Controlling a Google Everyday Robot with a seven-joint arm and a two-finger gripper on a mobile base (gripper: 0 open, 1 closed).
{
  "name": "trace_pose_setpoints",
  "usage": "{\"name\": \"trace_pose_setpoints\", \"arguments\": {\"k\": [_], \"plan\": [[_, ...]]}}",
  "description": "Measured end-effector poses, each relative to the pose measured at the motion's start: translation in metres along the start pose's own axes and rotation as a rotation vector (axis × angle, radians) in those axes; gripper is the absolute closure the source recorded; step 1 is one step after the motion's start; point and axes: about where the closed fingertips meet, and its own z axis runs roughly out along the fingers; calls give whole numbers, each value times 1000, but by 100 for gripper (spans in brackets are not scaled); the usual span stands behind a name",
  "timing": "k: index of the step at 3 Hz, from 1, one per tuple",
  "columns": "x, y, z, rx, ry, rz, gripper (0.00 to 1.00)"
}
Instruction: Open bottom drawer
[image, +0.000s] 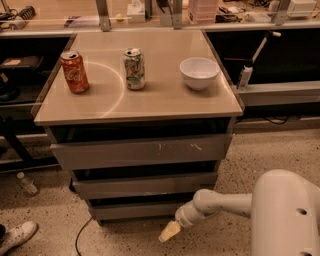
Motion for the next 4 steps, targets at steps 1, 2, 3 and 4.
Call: {"name": "trace_pose_setpoints", "arguments": {"k": [1,2,3,4], "plan": [[3,-21,7,47,-39,33,0],[3,-41,5,97,-74,50,0],[0,-59,1,135,-97,53,0],[-6,-70,-6,167,-110,41,0]]}}
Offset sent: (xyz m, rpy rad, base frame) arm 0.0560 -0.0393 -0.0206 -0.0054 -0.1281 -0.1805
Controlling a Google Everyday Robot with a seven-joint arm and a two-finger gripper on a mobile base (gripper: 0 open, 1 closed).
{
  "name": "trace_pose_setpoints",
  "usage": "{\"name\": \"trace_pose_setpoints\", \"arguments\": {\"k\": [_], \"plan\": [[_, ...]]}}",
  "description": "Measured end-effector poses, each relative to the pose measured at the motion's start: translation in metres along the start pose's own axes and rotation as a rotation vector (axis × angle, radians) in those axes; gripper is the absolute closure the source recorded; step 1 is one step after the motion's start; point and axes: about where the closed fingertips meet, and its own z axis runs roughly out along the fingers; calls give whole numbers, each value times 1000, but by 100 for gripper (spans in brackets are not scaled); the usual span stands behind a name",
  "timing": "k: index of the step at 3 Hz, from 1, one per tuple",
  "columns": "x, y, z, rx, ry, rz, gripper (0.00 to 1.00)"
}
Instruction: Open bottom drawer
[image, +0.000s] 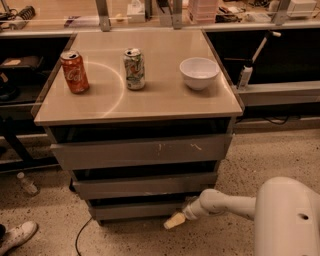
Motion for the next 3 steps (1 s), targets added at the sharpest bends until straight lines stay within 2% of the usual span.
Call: {"name": "trace_pose_setpoints", "arguments": {"k": [2,3], "plan": [[-12,-19,8,7,-13,-25,0],[-7,-27,25,-16,2,-15,0]]}}
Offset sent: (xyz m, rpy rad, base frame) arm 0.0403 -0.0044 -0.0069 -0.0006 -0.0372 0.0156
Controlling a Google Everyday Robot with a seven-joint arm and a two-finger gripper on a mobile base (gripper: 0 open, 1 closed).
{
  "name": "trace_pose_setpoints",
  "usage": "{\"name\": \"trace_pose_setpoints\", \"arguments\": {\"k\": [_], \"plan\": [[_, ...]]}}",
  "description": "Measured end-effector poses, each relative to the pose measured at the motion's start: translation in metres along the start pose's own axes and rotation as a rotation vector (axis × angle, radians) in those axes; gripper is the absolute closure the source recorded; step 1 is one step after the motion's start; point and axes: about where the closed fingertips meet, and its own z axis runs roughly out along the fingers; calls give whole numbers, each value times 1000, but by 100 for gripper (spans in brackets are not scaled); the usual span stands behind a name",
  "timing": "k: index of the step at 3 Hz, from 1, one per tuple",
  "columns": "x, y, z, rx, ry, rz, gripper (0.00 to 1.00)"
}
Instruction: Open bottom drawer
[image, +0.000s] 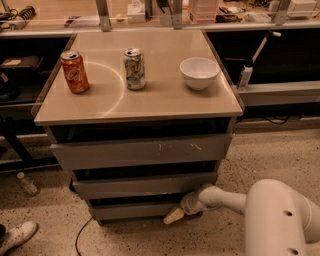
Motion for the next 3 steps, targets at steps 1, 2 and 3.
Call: {"name": "trace_pose_setpoints", "arguments": {"k": [1,2,3], "plan": [[11,1,13,-23,40,12,0],[10,1,11,-23,40,12,0],[30,21,8,-53,118,26,0]]}}
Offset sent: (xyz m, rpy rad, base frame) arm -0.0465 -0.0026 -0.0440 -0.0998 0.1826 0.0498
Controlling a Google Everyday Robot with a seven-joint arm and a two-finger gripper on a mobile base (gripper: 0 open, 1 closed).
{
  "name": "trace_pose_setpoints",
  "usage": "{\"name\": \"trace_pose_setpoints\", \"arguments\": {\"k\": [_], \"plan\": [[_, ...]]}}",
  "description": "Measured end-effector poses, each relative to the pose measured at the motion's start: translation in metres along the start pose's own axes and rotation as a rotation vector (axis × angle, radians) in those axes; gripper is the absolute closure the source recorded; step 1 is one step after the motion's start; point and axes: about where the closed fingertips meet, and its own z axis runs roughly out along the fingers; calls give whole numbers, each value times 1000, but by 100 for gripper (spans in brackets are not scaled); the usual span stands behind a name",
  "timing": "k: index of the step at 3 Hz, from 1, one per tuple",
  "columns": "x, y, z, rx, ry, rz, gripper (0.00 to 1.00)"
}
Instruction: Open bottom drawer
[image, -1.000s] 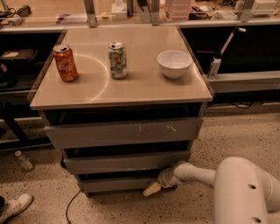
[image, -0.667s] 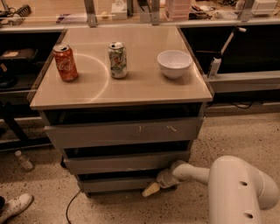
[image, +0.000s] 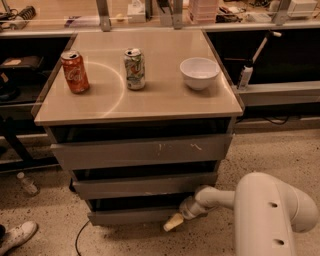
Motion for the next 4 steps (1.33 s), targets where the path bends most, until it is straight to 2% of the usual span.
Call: {"name": "trace_pose_setpoints", "arguments": {"k": [1,2,3,4], "plan": [[22,19,-8,-27,62,28,0],[22,19,-8,-27,62,28,0],[45,37,-20,-46,112,54,0],[52,47,-18,-62,125,55,0]]}}
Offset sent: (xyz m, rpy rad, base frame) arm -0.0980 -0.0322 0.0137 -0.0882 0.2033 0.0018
